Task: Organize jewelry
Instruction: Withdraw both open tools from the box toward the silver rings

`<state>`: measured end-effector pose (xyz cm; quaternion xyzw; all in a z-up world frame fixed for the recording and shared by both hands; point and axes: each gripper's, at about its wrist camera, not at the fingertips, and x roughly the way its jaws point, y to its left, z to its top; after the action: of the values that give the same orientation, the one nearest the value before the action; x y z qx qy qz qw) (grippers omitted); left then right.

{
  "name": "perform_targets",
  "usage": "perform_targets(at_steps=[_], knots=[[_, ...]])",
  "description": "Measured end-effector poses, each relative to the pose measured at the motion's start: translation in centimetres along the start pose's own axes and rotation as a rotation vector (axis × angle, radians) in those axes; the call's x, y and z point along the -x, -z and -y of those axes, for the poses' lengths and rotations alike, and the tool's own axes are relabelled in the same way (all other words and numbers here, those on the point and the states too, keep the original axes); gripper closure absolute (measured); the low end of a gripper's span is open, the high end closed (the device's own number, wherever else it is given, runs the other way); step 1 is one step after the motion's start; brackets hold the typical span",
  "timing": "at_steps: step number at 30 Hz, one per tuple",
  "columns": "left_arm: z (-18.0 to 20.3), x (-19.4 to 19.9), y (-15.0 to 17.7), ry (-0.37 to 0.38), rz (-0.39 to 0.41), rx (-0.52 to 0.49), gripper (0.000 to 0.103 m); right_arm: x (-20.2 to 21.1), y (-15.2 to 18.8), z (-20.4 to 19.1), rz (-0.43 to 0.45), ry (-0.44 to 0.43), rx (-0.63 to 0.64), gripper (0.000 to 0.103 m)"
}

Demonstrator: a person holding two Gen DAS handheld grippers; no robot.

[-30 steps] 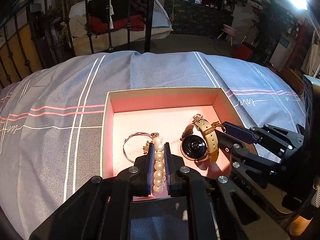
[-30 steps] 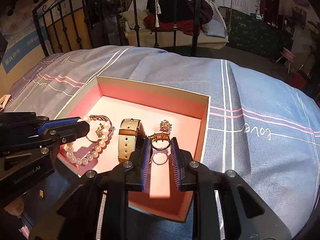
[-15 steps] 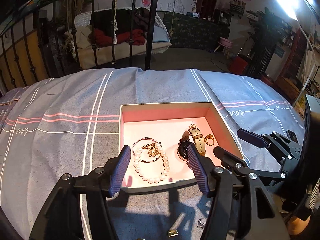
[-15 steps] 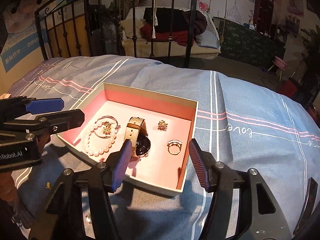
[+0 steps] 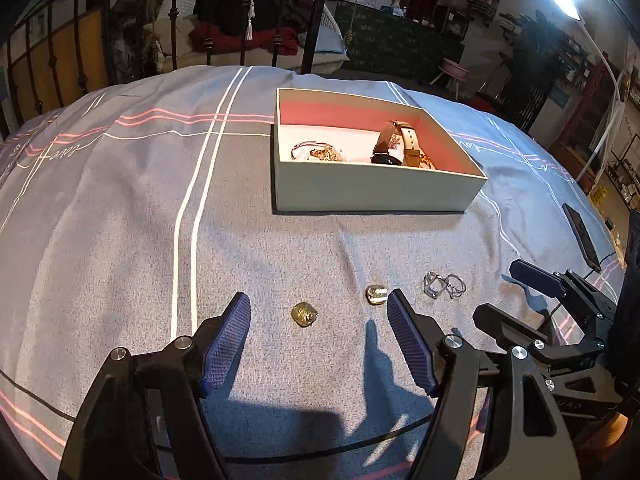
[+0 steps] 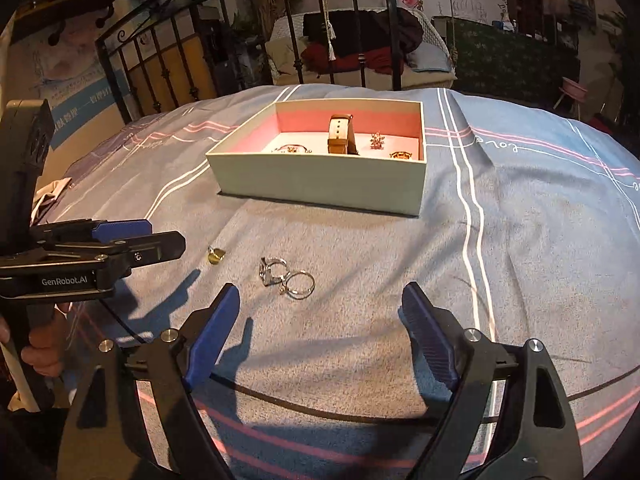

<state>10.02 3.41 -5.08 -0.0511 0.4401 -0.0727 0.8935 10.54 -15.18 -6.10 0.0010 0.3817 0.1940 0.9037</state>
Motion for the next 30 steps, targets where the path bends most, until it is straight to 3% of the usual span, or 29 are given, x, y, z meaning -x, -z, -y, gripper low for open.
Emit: perform_targets(at_steps=[14,22,30], knots=[[0.8,-1.7,1.2,-0.115,0.006,-0.102,0.033,-1.3,0.4,-0.8,-0.041,0.041,0.052,0.027],[0.3,-1.9,1.6,-0.089,0.035,-0.091,0.030,-2.1,-0.6,-1.1,-0.058,-0.003,0.046,0.029],[0.6,-2.1,1.8,-0.091,0.038,-0.109,0.026,-3.2,-1.2,-1.5,-0.084,-0.005,0.087,0.054]])
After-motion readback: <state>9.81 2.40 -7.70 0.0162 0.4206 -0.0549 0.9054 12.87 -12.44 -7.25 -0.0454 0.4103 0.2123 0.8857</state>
